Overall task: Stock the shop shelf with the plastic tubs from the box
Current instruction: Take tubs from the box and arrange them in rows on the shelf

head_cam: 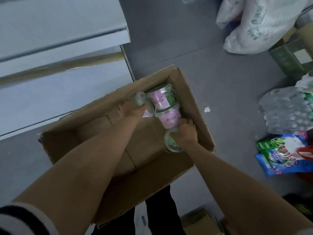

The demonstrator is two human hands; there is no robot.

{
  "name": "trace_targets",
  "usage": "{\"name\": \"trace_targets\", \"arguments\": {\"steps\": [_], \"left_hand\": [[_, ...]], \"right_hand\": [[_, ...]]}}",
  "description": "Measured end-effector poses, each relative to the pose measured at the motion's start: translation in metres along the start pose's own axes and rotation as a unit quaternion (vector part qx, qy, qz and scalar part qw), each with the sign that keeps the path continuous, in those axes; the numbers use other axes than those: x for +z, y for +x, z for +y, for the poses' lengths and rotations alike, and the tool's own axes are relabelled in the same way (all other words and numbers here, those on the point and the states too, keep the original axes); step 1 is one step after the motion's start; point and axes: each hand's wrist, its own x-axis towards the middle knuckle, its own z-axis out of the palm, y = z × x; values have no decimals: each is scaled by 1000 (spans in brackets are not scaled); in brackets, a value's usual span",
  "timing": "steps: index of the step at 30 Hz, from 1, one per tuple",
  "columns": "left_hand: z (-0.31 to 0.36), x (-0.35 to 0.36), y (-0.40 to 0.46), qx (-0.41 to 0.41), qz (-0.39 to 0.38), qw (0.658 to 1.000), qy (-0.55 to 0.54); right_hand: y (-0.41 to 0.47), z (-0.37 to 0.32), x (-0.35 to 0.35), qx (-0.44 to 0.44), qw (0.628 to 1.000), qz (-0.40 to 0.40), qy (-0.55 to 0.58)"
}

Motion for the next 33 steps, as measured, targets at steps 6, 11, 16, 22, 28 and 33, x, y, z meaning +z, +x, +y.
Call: {"name": "trace_targets", "arguments": {"steps": [6, 11, 16, 22, 28, 33], "left_hand": [[-46, -13, -9, -42, -30, 992, -116], [-83, -15, -14, -95, -47, 973, -206], [-111, -25, -36, -143, -84, 932, -322], [-115, -62, -86, -139, -75, 887, -434], [-91, -121, -160, -53, -61, 850, -520], [-71, -173, -234, 51, -59, 826, -559]], "right_hand": [[5, 0, -3, -10, 993, -28, -116], [6, -3, -6, -12, 993, -71, -90], [-15, 0, -18, 45, 976, -155, 146], [-54, 0, -50, 66, 893, -204, 396], [-103, -21, -109, 3, 878, -203, 433], [-151, -47, -163, -37, 857, -194, 476]]}}
